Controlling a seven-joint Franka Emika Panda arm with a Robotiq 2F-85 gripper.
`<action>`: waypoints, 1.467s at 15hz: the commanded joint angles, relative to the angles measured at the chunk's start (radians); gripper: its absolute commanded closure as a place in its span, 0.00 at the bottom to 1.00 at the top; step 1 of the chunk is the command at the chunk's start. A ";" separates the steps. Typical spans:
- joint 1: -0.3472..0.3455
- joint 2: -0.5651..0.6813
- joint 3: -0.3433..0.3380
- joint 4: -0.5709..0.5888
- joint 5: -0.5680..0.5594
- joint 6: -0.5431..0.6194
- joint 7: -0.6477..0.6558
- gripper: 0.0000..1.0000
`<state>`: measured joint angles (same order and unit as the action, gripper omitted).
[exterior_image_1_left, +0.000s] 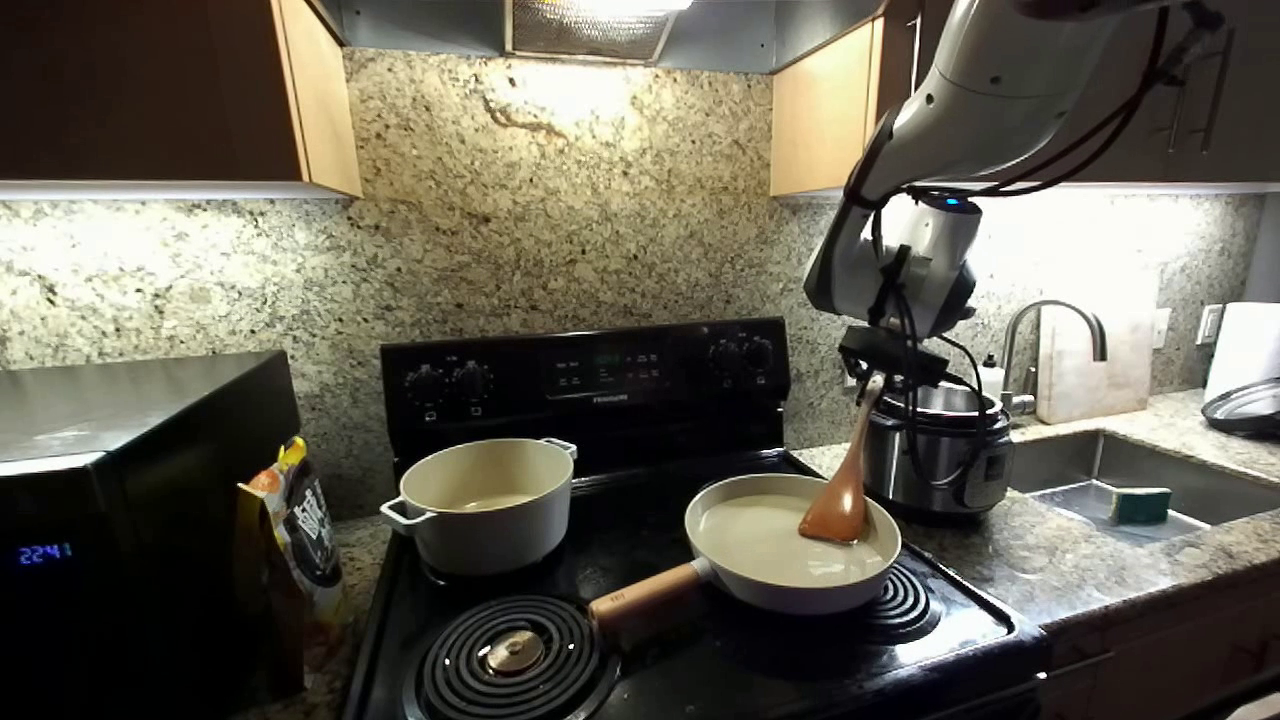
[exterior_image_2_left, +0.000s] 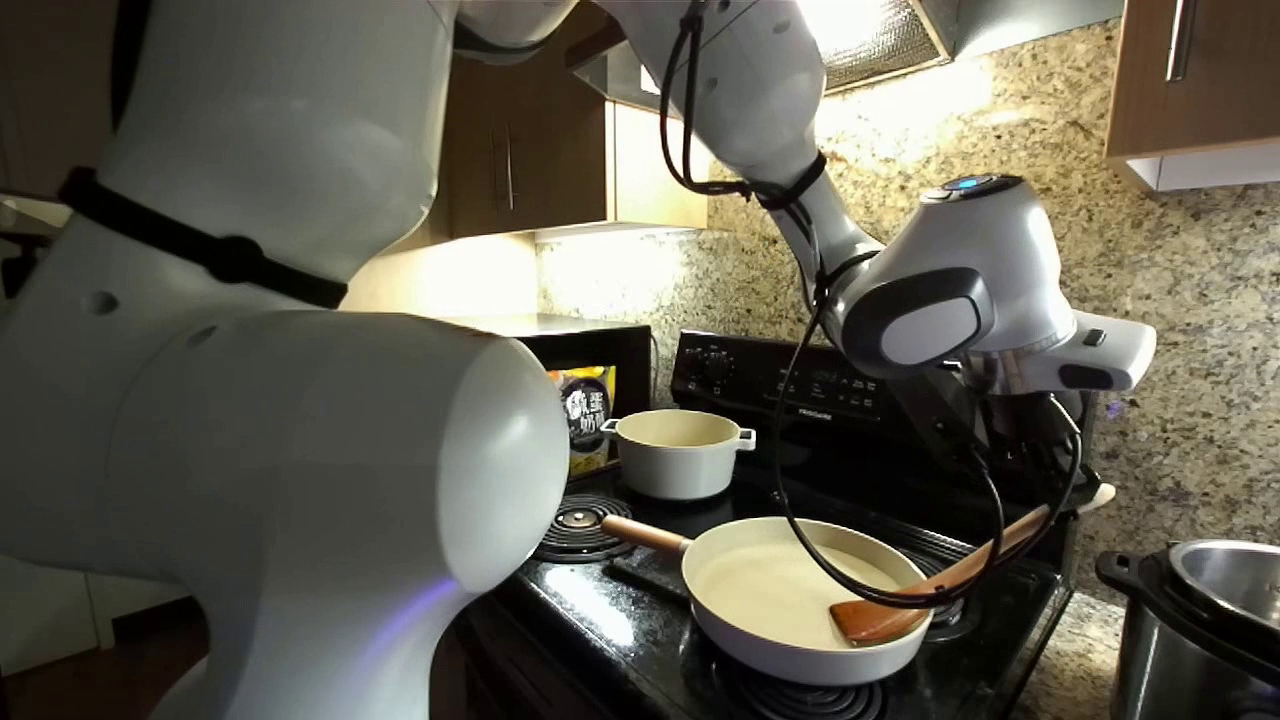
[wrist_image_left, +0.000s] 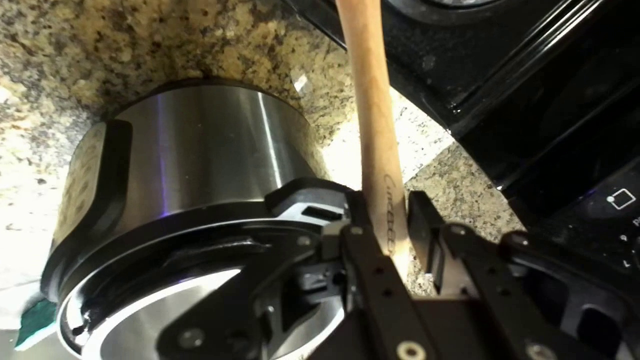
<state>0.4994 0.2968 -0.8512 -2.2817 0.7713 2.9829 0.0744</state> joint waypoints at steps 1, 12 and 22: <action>-0.020 0.030 0.005 0.075 -0.029 -0.069 -0.019 0.94; -0.289 0.038 0.353 0.220 -0.359 -0.174 0.105 0.94; -0.533 0.044 0.657 0.177 -0.487 -0.135 0.115 0.94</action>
<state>-0.0112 0.3766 -0.2231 -2.0574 0.3445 2.8260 0.1577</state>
